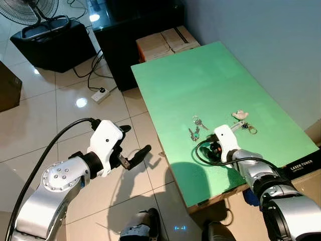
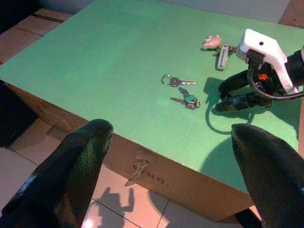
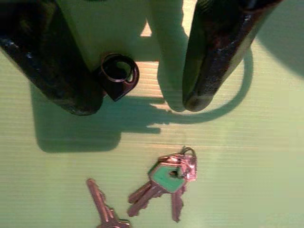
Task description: Hang keys on a hook
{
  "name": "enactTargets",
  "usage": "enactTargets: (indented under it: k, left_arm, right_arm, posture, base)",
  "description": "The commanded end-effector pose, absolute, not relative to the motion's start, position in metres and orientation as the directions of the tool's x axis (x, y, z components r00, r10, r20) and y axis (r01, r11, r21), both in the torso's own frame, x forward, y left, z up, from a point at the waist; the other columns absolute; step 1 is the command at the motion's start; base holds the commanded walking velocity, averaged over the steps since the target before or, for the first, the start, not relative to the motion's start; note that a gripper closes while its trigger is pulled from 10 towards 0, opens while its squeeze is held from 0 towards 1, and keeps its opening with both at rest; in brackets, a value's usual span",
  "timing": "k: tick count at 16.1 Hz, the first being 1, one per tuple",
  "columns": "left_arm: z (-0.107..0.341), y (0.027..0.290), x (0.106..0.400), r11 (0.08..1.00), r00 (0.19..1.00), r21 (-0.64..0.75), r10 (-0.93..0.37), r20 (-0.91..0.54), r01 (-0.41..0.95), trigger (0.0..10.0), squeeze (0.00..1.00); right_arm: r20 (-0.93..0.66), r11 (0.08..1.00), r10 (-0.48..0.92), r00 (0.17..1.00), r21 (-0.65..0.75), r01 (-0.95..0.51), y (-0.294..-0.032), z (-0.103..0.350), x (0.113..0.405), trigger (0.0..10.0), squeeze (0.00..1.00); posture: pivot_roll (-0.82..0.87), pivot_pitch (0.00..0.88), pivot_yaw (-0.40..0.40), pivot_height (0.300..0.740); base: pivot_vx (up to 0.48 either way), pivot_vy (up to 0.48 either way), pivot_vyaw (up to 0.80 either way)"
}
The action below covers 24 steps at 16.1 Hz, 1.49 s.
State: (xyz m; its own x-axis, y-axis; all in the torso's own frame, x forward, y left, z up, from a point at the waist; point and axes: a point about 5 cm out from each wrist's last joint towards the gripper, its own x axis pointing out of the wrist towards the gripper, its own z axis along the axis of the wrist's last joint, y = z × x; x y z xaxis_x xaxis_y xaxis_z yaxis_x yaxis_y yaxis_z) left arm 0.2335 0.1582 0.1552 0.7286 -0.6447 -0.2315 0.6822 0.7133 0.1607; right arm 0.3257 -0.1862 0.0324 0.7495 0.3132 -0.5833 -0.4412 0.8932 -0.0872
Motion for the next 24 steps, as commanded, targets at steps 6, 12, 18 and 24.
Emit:
enactTargets:
  k: [6, 12, 18, 24]
  left_arm:
    - [0.155, 0.155, 0.235, 0.690, 0.710, 0.172, -0.662, -0.241, 0.703, 10.0, 0.00]
    - [0.154, 0.153, 0.241, 0.688, 0.707, 0.169, -0.666, -0.237, 0.705, 10.0, 0.00]
    - [0.153, 0.155, 0.239, 0.691, 0.709, 0.168, -0.664, -0.239, 0.703, 10.0, 0.00]
    - [0.154, 0.150, 0.235, 0.664, 0.675, 0.137, -0.700, -0.233, 0.735, 10.0, 0.00]
  right_arm:
    - [-0.567, 0.905, 0.293, 0.770, -0.094, -0.415, -0.195, 0.032, 0.323, 0.0, 0.00]
    - [-0.484, 0.886, 0.372, 0.792, -0.071, -0.459, -0.195, 0.047, 0.331, 10.0, 1.00]
    - [-0.513, 0.858, 0.394, 0.762, -0.092, -0.505, -0.200, 0.052, 0.333, 10.0, 1.00]
    - [-0.617, 0.810, 0.372, 0.694, -0.149, -0.567, -0.197, 0.042, 0.329, 10.0, 0.00]
  posture:
    - [0.12, 0.205, 0.160, 0.740]
    - [0.10, 0.207, 0.163, 0.740]
    - [0.11, 0.208, 0.148, 0.740]
    - [0.11, 0.203, 0.143, 0.740]
  base:
    - [0.000, 0.000, 0.00]
    - [0.000, 0.000, 0.00]
    - [0.000, 0.000, 0.00]
    - [0.000, 0.000, 0.00]
